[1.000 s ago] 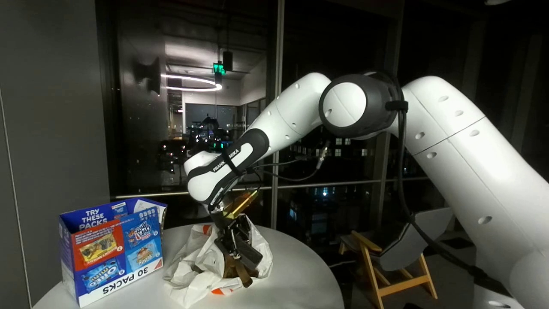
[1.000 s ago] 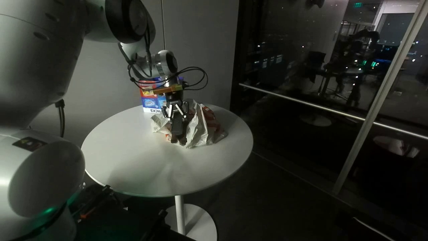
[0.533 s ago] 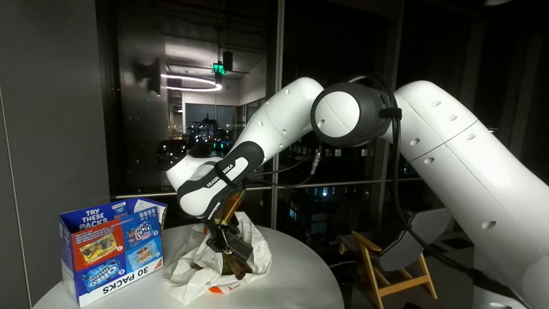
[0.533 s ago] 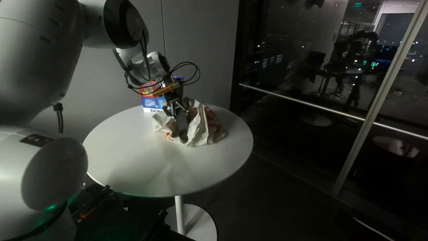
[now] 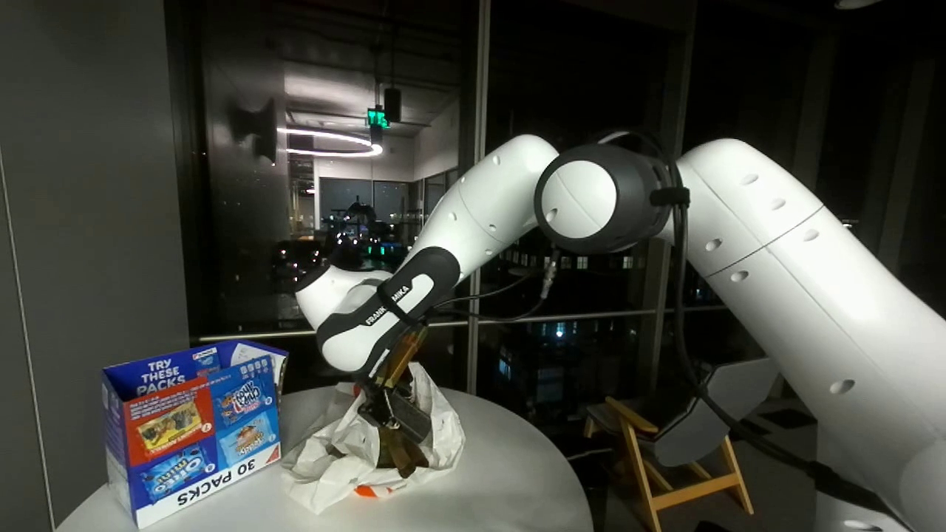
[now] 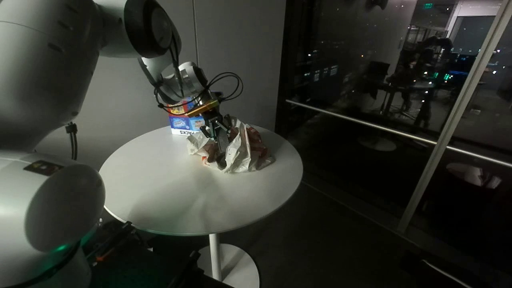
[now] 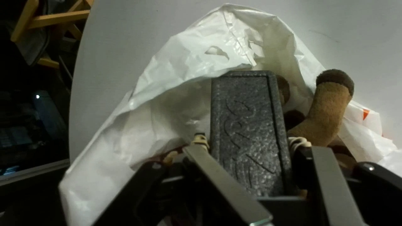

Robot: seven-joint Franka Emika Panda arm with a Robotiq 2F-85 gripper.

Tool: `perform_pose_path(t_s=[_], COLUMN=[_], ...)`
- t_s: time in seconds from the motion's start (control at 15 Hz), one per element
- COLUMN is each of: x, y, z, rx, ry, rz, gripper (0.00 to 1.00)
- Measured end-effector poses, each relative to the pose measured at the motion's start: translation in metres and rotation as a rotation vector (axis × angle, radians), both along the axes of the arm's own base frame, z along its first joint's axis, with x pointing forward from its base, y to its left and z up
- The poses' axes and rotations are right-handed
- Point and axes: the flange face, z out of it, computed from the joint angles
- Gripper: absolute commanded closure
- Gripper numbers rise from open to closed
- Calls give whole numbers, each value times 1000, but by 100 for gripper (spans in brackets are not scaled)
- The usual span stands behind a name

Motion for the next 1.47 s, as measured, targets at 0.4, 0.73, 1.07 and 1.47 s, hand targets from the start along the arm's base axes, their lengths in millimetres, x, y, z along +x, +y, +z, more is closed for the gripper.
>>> perform_pose_path(t_s=[0.4,0.73,1.07,1.47], x=[5,4,-13,-64], y=[-18,-9,22,55], z=[-3,-3,5,22], rx=[18,39,123,131], ry=[-25,-38,-32,86], rz=[-44,-22,7,-118], gripper=[4,0,0,0])
